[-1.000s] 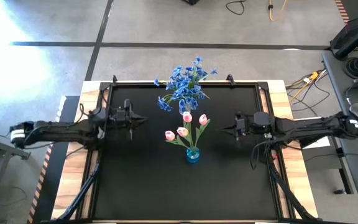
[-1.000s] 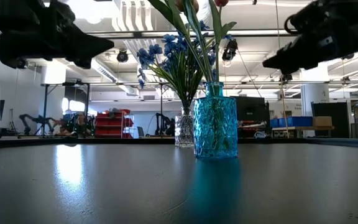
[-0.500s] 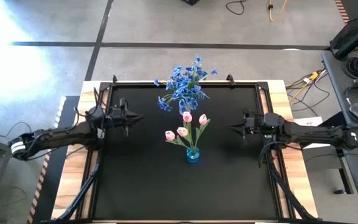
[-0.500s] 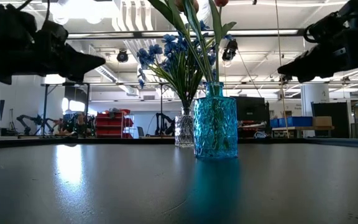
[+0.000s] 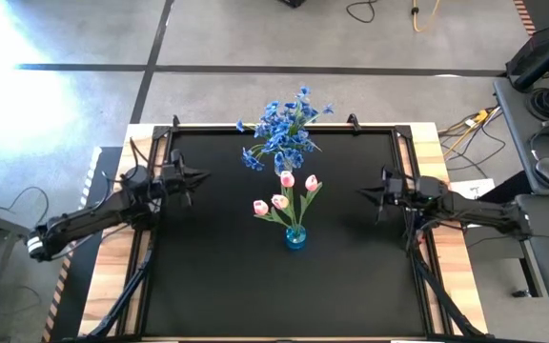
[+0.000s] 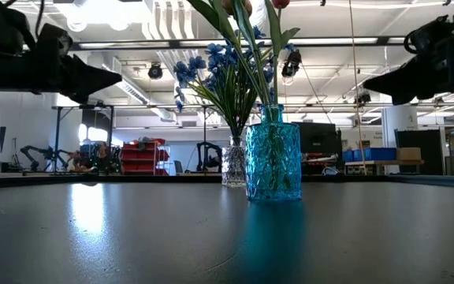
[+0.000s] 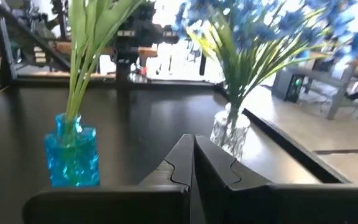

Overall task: Sort flowers into vase by color
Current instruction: Return to Home Position

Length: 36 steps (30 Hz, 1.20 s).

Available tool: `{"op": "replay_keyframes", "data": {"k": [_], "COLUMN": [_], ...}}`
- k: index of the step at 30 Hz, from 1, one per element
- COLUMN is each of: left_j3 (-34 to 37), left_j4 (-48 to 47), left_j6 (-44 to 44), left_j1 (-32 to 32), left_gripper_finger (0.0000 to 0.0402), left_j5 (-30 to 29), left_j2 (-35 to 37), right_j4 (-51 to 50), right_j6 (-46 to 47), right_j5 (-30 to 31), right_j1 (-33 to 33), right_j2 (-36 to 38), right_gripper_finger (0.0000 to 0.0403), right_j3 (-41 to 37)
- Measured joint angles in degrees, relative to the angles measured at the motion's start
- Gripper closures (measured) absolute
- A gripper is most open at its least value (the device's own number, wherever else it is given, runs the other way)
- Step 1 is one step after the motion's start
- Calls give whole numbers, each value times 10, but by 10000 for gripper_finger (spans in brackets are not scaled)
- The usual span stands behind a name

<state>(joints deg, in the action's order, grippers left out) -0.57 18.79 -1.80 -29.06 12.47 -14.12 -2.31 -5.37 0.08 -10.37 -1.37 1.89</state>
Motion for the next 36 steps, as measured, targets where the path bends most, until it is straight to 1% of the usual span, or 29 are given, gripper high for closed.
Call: {"op": "replay_keyframes", "data": {"k": [3, 6, 7, 11, 15, 17, 20, 21, 25, 28, 36], "left_j3": [0, 0, 0, 0, 0, 0, 0, 0, 0, 0, -4], "left_j4": [-59, -119, -137, -143, -148, -153, -166, -164, -164, -164, -169], "left_j6": [7, 20, 22, 25, 25, 16, 4, 4, -5, 10, 10], "left_j1": [1, 5, 9, 38, 99, 136, 179, 188, 194, 193, 193], "left_gripper_finger": [401, 401, 401, 401, 401, 401, 401, 401, 401, 401, 401], "left_j5": [-14, -17, -23, -46, -73, -108, -186, -203, -206, -213, -222], "left_j2": [62, 129, 142, 134, 142, 141, 141, 141, 132, 121, 93], "right_j4": [-2, -1, -1, 0, 35, 36, 39, 40, 41, 41, 42], "right_j6": [-2, -7, -6, -4, -5, -16, -23, -28, -35, -43, -36], "right_j5": [7, 18, 22, 31, 41, 48, 65, 67, 74, 75, 75], "right_j1": [0, 0, 0, 1, 1, 1, 1, 1, 1, 1, 1], "right_j2": [14, 8, 6, 8, 13, 9, 10, 9, 8, 8, 5], "right_gripper_finger": [394, 394, 394, 394, 394, 394, 394, 394, 394, 394, 394], "right_j3": [1, 1, 1, 1, -12, -12, -12, -12, -12, -12, -12]}}
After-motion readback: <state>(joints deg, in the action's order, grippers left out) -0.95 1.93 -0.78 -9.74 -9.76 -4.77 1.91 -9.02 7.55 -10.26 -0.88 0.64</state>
